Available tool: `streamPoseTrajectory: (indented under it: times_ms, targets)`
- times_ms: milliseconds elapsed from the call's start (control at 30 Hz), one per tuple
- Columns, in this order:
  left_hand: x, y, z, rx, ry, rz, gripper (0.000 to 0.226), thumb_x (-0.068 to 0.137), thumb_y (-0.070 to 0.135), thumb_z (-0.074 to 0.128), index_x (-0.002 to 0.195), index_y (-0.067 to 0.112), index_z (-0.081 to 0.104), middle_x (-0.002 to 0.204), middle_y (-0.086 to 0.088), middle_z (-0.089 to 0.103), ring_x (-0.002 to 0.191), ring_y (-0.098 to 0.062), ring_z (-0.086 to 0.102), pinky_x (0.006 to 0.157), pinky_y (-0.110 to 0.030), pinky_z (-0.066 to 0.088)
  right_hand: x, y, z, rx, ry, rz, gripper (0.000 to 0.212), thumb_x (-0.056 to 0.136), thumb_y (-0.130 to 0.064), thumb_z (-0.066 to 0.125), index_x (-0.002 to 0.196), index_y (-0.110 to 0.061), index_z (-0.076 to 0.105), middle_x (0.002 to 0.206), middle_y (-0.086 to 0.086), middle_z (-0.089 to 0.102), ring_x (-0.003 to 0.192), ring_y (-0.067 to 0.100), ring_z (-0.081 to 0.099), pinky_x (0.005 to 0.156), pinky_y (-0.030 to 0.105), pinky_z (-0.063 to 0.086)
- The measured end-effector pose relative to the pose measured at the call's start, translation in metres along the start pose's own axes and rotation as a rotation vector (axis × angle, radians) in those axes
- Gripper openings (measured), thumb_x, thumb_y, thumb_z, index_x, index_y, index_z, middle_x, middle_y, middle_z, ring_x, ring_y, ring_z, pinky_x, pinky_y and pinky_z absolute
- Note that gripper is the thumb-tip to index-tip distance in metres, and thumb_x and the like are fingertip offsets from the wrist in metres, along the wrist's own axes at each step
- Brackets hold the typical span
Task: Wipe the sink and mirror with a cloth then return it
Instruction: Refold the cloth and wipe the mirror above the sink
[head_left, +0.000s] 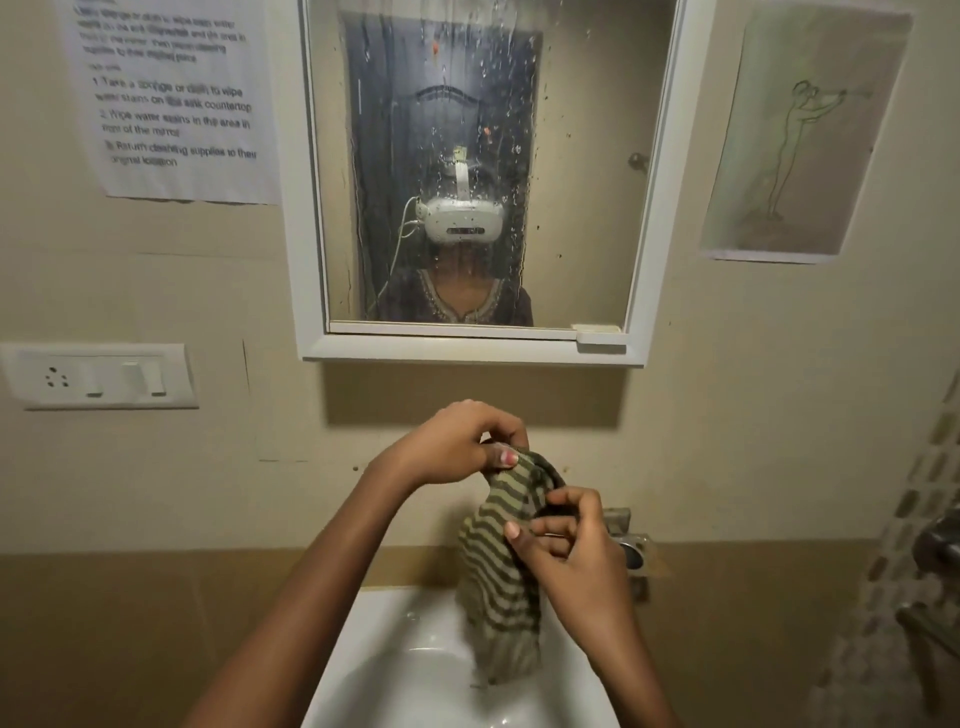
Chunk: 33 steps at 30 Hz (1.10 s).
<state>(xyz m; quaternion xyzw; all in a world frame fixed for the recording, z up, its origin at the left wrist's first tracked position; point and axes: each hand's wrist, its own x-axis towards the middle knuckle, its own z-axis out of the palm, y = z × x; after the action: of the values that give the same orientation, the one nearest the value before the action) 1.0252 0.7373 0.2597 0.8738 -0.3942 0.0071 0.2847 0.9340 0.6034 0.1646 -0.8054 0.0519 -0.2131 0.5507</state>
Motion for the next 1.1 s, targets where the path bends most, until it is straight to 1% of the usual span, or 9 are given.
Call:
streamPoseTrajectory:
  times_ms: [100, 267, 400, 533, 633, 733, 833, 900, 1100]
  targets:
    - [-0.003, -0.004, -0.003, -0.086, -0.035, 0.002, 0.02, 0.09, 0.006, 0.056, 0.077, 0.02, 0.065, 0.085, -0.011, 0.069, 0.079, -0.016, 0.063, 0.083, -0.041, 0.054, 0.003, 0.007, 0.0, 0.015, 0.008, 0.021, 0.042, 0.068, -0.03, 0.08, 0.094, -0.027, 0.048, 0.08, 0.0, 0.067, 0.076, 0.014, 0.067, 0.074, 0.035, 0.057]
    - [-0.006, -0.013, -0.001, -0.164, 0.037, -0.029, 0.029, 0.091, 0.009, 0.055, 0.071, 0.028, 0.065, 0.086, -0.013, 0.07, 0.082, -0.021, 0.064, 0.086, -0.048, 0.053, 0.001, 0.013, 0.005, 0.03, -0.045, 0.017, 0.042, 0.069, -0.027, 0.08, 0.1, -0.023, 0.052, 0.074, -0.002, 0.066, 0.068, 0.008, 0.066, 0.07, 0.029, 0.055]
    - [-0.01, -0.018, -0.004, -0.11, 0.051, -0.064, 0.03, 0.091, 0.013, 0.054, 0.07, 0.031, 0.064, 0.077, 0.001, 0.067, 0.079, -0.021, 0.064, 0.085, -0.054, 0.052, 0.007, 0.015, -0.004, -0.025, -0.015, -0.072, 0.043, 0.07, -0.019, 0.079, 0.1, -0.027, 0.049, 0.057, -0.003, 0.062, 0.054, 0.002, 0.06, 0.06, 0.026, 0.05]
    - [-0.014, -0.013, -0.009, 0.052, 0.023, -0.103, 0.04, 0.09, 0.018, 0.056, 0.062, 0.046, 0.059, 0.068, 0.025, 0.064, 0.077, -0.006, 0.059, 0.094, -0.056, 0.044, 0.014, 0.011, -0.016, -0.197, -0.015, -0.159, 0.056, 0.073, -0.032, 0.076, 0.116, -0.039, 0.041, 0.059, -0.004, 0.063, 0.057, 0.003, 0.06, 0.054, 0.009, 0.042]
    - [-0.016, -0.006, -0.009, 0.113, 0.009, -0.114, 0.032, 0.089, 0.017, 0.057, 0.067, 0.038, 0.063, 0.078, 0.011, 0.07, 0.082, -0.013, 0.064, 0.094, -0.05, 0.046, 0.026, 0.011, -0.017, -0.269, 0.063, -0.206, 0.023, 0.076, -0.028, 0.075, 0.095, -0.034, 0.062, 0.051, -0.005, 0.056, 0.05, 0.005, 0.054, 0.048, 0.009, 0.038]
    - [-0.018, -0.005, -0.005, 0.075, 0.005, -0.114, 0.015, 0.089, 0.011, 0.058, 0.082, 0.016, 0.07, 0.09, -0.008, 0.072, 0.084, -0.021, 0.068, 0.084, -0.043, 0.054, 0.036, 0.015, -0.014, -0.309, 0.022, -0.22, 0.026, 0.073, -0.029, 0.076, 0.091, -0.039, 0.06, 0.053, -0.004, 0.061, 0.054, 0.003, 0.056, 0.054, 0.009, 0.039]
    - [-0.018, -0.01, -0.003, 0.077, 0.029, -0.122, 0.013, 0.087, 0.011, 0.06, 0.084, 0.016, 0.072, 0.091, -0.006, 0.072, 0.082, -0.018, 0.068, 0.081, -0.04, 0.056, 0.039, 0.02, -0.006, -0.377, -0.07, -0.166, 0.018, 0.072, -0.033, 0.076, 0.088, -0.033, 0.068, 0.058, -0.004, 0.065, 0.06, 0.008, 0.061, 0.055, 0.017, 0.044]
    - [-0.017, -0.018, -0.003, 0.101, 0.059, -0.163, 0.012, 0.086, 0.014, 0.062, 0.082, 0.02, 0.072, 0.088, -0.003, 0.073, 0.08, -0.015, 0.069, 0.079, -0.04, 0.056, 0.039, 0.025, -0.006, -0.401, 0.0, -0.151, 0.011, 0.072, -0.033, 0.075, 0.079, -0.025, 0.072, 0.062, -0.004, 0.067, 0.061, 0.014, 0.062, 0.055, 0.028, 0.046]
    - [-0.007, -0.054, 0.042, 0.156, 0.051, -0.331, 0.01, 0.073, 0.022, 0.077, 0.081, 0.026, 0.076, 0.085, 0.004, 0.073, 0.084, -0.015, 0.063, 0.079, -0.037, 0.055, 0.052, 0.041, -0.041, -0.611, 0.005, -0.089, 0.008, 0.07, -0.032, 0.077, 0.075, -0.026, 0.074, 0.07, -0.005, 0.07, 0.071, 0.014, 0.063, 0.06, 0.024, 0.043]
